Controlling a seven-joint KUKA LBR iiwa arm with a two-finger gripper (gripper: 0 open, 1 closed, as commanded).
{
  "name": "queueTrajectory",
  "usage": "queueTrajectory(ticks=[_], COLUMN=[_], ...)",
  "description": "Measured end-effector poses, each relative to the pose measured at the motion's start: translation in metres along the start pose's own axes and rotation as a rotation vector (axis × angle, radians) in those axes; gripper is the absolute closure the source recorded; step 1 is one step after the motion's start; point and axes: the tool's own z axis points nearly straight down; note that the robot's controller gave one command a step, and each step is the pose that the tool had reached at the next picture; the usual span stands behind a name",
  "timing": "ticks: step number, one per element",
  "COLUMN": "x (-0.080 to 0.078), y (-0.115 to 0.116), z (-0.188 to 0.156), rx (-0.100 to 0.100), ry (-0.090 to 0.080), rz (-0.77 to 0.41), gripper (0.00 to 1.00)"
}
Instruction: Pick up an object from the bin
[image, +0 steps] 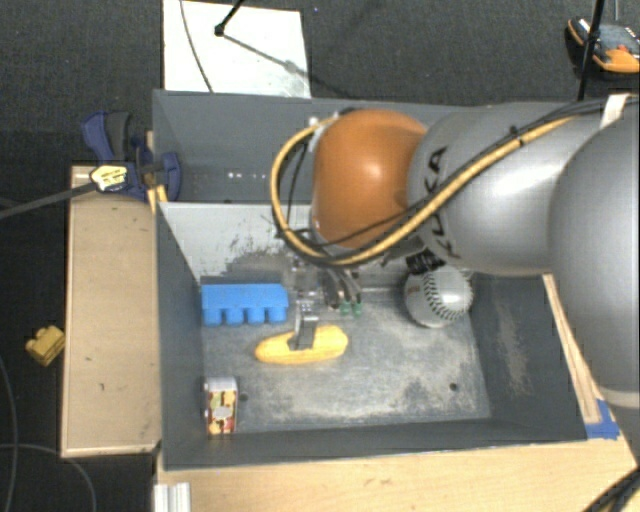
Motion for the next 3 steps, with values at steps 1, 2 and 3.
queueTrajectory(ticks=[1,2,3], x=[-0.002,0.008,0.008], y=[-0.001,-0.029,-0.051], z=[-0.005,0.041,0.083], rx=[-0.001,-0.002,0.000], ry=[-0.008,-0.012,-0.007], rz=[0.004,-0.060,-0.201], gripper=[0.00,0.00,0.00])
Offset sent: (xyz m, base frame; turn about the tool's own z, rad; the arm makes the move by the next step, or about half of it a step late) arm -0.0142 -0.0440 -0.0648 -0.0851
